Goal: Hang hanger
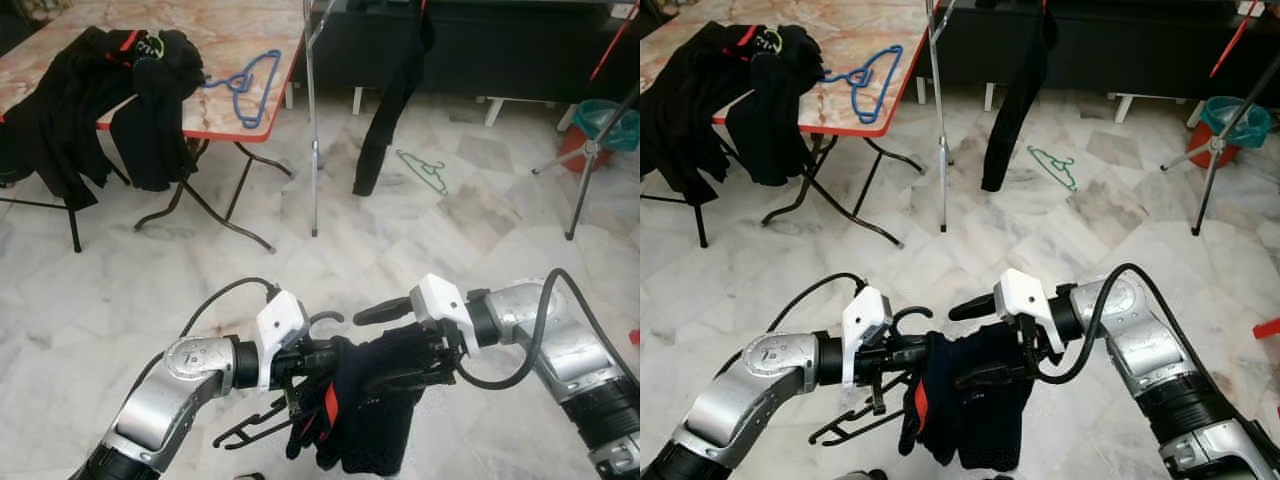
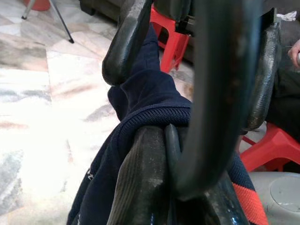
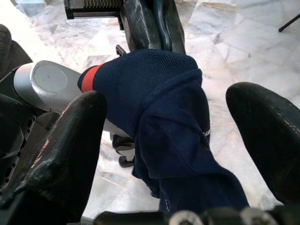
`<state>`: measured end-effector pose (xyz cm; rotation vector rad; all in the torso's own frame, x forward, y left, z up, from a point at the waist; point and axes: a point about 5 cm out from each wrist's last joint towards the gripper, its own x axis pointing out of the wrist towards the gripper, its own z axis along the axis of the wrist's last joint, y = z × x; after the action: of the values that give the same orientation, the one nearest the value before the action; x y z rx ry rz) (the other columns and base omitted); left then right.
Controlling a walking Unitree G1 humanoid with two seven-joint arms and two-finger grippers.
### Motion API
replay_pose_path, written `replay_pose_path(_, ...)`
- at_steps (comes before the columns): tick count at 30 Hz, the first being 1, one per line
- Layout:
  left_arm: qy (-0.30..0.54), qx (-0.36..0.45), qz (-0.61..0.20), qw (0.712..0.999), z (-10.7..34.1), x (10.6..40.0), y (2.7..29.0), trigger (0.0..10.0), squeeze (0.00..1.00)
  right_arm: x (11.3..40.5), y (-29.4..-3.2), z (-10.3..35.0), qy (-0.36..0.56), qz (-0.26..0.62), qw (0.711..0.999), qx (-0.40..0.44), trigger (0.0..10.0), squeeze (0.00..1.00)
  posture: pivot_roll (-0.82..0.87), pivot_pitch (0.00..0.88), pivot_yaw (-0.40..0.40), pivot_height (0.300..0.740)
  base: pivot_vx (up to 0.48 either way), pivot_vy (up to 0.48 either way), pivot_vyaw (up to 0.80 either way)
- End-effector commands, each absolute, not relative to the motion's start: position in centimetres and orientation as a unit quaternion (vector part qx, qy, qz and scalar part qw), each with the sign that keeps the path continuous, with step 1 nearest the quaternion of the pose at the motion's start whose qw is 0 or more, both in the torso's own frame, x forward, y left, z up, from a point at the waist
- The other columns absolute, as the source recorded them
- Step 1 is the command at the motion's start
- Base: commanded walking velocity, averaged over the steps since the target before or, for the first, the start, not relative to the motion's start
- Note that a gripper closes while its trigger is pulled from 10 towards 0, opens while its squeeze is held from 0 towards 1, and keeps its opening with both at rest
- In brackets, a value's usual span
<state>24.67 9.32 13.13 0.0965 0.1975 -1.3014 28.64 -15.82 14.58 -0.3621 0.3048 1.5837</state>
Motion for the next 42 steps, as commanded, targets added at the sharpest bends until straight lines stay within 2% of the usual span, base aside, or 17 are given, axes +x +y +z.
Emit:
replay_pose_path(1,0.071,0.044,-0.615,0.784,14.2,24.6,9.3,10.0,0.0,28.9,-15.7,15.1,0.126,0.707,0.674,-0.174,10.0,1.0,0.01,0.191,0.005,0.74,0.0,0.0,0.0)
replay_pose_path(4,0.071,0.046,-0.615,0.784,14.3,24.7,9.2,10.0,0.0,29.2,-16.0,14.8,0.129,0.695,0.681,-0.192,10.0,1.0,0.01,0.189,0.006,0.74,0.0,0.0,0.0)
replay_pose_path(7,0.07,0.045,-0.618,0.782,14.5,24.8,9.2,10.0,0.0,29.9,-16.3,14.3,0.143,0.667,0.699,-0.214,10.0,1.0,0.01,0.189,0.006,0.74,0.0,0.0,0.0)
replay_pose_path(8,0.07,0.045,-0.62,0.78,14.5,24.7,9.2,10.0,0.0,30.1,-16.3,14.2,0.142,0.662,0.702,-0.222,10.0,0.33,0.01,0.19,0.008,0.74,0.0,0.0,0.0)
replay_pose_path(9,0.071,0.046,-0.621,0.779,14.4,24.7,9.2,10.0,0.0,30.3,-16.3,14.2,0.142,0.655,0.707,-0.225,10.0,0.0,0.01,0.192,0.01,0.74,0.0,0.0,0.0)
replay_pose_path(21,0.073,0.047,-0.623,0.778,14.5,24.7,9.3,10.0,0.0,30.0,-16.2,13.6,0.157,0.673,0.687,-0.223,10.0,0.0,0.01,0.191,0.006,0.74,0.0,0.0,0.0)
replay_pose_path(24,0.074,0.048,-0.622,0.778,14.4,24.7,9.2,10.0,0.0,29.5,-16.0,13.2,0.165,0.695,0.671,-0.198,10.0,0.0,0.01,0.19,0.003,0.74,0.0,0.0,0.0)
replay_pose_path(31,0.072,0.044,-0.624,0.777,14.5,24.5,9.0,10.0,0.0,29.2,-16.4,12.2,0.189,0.695,0.667,-0.193,10.0,0.0,0.02,0.188,-0.003,0.74,0.0,0.0,0.0)
replay_pose_path(32,0.071,0.043,-0.624,0.777,14.5,24.5,9.0,10.0,0.0,29.2,-16.4,12.1,0.195,0.696,0.664,-0.19,9.1,0.0,0.02,0.188,-0.003,0.74,0.0,0.0,0.0)
replay_pose_path(33,0.071,0.043,-0.624,0.777,14.5,24.5,8.9,10.0,0.0,29.1,-16.5,12.0,0.196,0.698,0.662,-0.19,9.1,0.0,0.02,0.188,-0.003,0.74,0.0,0.0,0.0)
replay_pose_path(34,0.07,0.042,-0.624,0.777,14.6,24.5,9.0,10.0,0.0,29.1,-16.5,12.0,0.198,0.7,0.66,-0.191,7.5,0.0,0.02,0.188,-0.003,0.74,0.0,0.0,0.0)
replay_pose_path(35,0.069,0.041,-0.623,0.778,14.6,24.6,8.9,10.0,0.0,29.1,-16.6,11.8,0.202,0.696,0.66,-0.196,3.5,0.0,0.02,0.189,-0.005,0.74,0.0,0.0,0.0)
replay_pose_path(36,0.069,0.041,-0.623,0.778,14.6,24.6,8.9,10.0,0.0,29.2,-16.7,11.6,0.204,0.693,0.661,-0.204,0.0,0.0,0.02,0.189,-0.005,0.74,0.0,0.0,0.0)
replay_pose_path(42,0.071,0.045,-0.622,0.779,14.3,24.5,9.0,10.0,0.0,29.3,-16.9,11.5,0.203,0.687,0.669,-0.199,0.0,0.0,0.02,0.178,-0.005,0.74,0.0,0.0,0.0)
